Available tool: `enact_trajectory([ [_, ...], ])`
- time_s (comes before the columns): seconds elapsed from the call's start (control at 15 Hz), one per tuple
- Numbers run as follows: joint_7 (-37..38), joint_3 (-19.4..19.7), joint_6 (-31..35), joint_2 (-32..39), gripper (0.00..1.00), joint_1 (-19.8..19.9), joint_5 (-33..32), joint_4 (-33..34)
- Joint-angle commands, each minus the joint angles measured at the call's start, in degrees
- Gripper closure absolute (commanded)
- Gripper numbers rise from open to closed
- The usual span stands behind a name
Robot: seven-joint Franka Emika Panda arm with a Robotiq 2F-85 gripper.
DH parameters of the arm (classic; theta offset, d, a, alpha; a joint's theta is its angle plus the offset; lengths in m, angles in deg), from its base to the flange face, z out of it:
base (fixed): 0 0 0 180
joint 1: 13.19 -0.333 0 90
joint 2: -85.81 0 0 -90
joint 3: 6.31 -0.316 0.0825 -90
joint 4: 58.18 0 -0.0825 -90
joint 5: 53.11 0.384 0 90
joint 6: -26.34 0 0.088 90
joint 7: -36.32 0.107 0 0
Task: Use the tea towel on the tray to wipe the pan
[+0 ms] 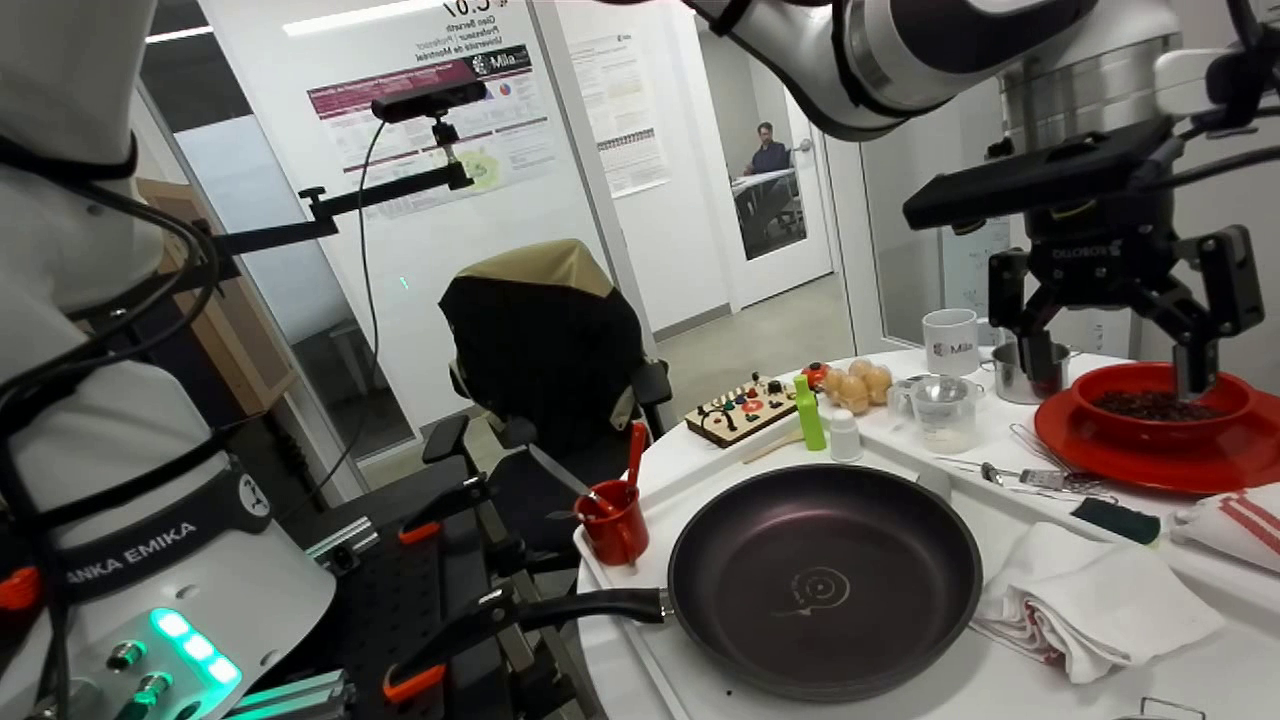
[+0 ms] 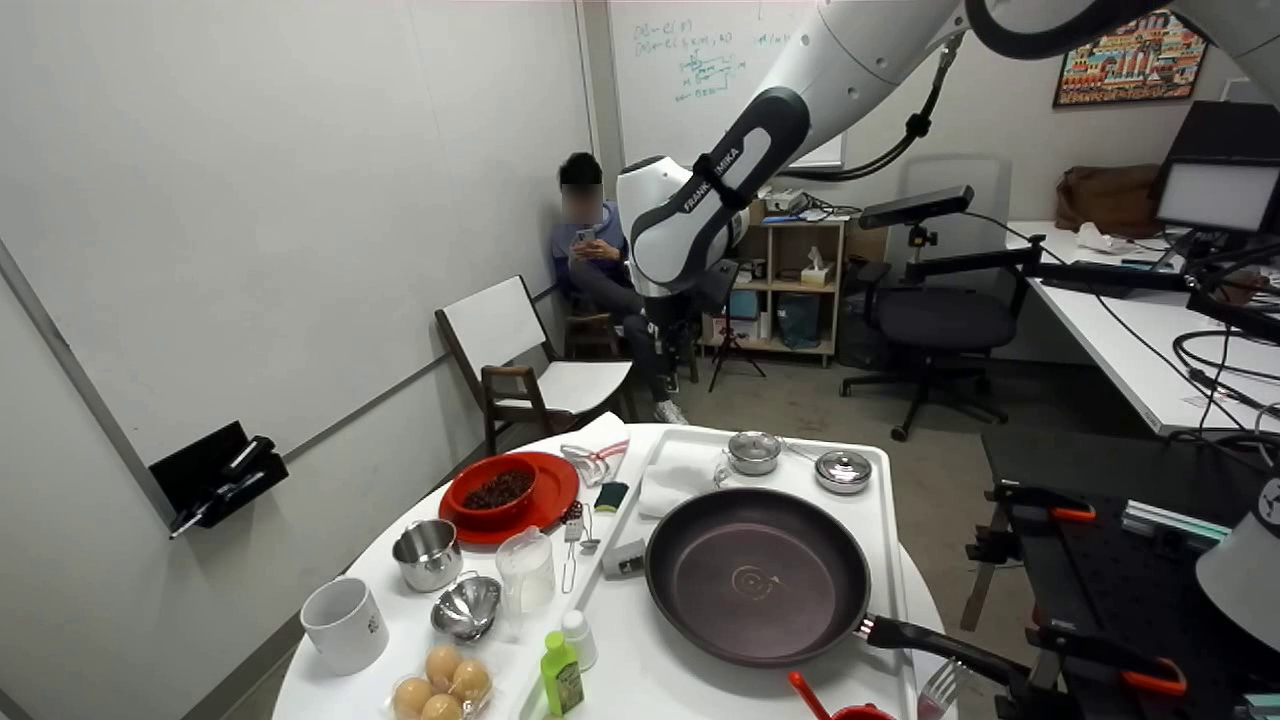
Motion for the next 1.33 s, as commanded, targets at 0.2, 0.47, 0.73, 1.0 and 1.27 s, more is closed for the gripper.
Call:
enact_trajectory([
  [0.2,-2.07,-0.75,-0.19,12.0,0.0,0.22,-1.61,7.19],
  [0.47,-1.46,-0.58,-0.01,17.42,0.0,0.07,-1.66,11.64],
  [0.73,-1.14,-0.39,0.68,22.1,0.0,0.0,-1.73,16.45],
  [1.0,0.15,0.27,0.57,26.54,0.0,-0.73,-1.98,21.5],
  [1.27,0.52,0.87,-0.25,30.47,0.05,-1.21,-2.43,25.85],
])
